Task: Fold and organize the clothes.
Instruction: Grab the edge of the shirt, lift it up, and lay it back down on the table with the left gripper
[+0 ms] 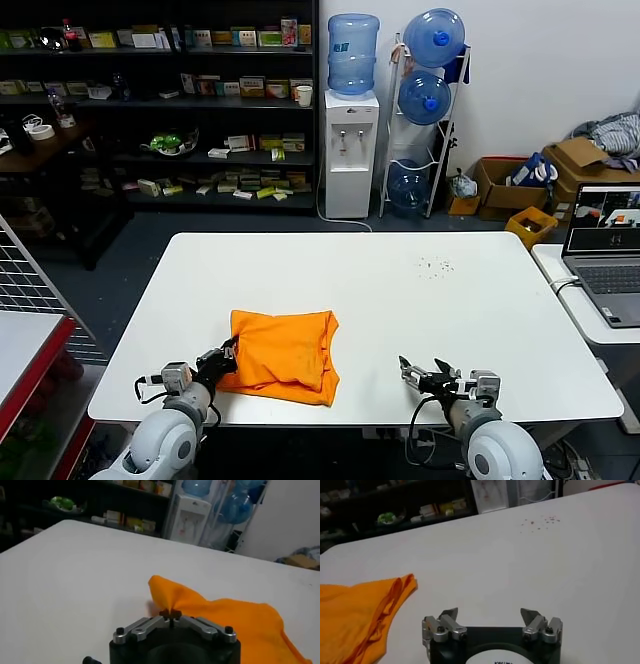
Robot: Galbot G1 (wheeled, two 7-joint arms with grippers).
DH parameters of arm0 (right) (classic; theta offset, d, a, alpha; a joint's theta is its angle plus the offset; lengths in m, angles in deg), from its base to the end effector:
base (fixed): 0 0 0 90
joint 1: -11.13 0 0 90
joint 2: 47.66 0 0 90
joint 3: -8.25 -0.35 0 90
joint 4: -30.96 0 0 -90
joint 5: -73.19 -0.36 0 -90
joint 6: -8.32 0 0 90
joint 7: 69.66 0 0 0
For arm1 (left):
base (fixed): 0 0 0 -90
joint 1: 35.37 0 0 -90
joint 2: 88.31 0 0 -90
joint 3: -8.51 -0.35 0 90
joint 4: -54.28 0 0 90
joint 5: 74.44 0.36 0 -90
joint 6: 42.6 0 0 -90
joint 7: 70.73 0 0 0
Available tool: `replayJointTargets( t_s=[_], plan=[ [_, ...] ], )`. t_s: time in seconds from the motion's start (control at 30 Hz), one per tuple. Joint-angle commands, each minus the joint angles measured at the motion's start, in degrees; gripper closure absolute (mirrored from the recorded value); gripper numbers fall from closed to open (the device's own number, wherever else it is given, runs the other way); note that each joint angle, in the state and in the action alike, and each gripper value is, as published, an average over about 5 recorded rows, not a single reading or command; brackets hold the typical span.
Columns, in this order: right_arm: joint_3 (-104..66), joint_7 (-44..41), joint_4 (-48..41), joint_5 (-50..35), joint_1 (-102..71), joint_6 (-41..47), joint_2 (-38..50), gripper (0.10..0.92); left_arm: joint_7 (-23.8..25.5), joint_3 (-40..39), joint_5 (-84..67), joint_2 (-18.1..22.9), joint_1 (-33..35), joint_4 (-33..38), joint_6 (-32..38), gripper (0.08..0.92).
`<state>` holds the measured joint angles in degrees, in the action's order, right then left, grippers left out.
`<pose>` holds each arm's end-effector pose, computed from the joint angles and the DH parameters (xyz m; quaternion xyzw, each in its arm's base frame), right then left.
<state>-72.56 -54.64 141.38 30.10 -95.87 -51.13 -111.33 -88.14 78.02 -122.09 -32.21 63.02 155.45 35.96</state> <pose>0.2527 -0.0512 -0.3126 0.0601 -0.9427 -0.0962 0.3139 0.2833 0.0537 -0.3466 -0.0543 -0.9677 0.0959 0.2266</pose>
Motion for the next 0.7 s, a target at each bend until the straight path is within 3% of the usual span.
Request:
replayJointTargets(
  t_s=[0.03, 0.43, 0.7],
  plan=[
    [0.56, -0.44, -0.28, 0.03, 0.56, -0.36, 0.23, 0.203, -8.6, 1.43, -0.7, -7.48, 1.69, 15.78, -7.72, 0.903],
    [2.11, -2.3, -1.81, -0.07, 2.79, -2.02, 1.38, 0.203, -10.82, 8.17, -11.08, -25.97, 3.35, 15.3, -9.91, 0.903],
    [1.99, -3.24, -1.97, -0.27, 2.58, -3.2, 1.85, 0.203, -11.26, 12.36, -16.87, -33.98, 3.03, 12.65, -11.19, 0.903]
  ],
)
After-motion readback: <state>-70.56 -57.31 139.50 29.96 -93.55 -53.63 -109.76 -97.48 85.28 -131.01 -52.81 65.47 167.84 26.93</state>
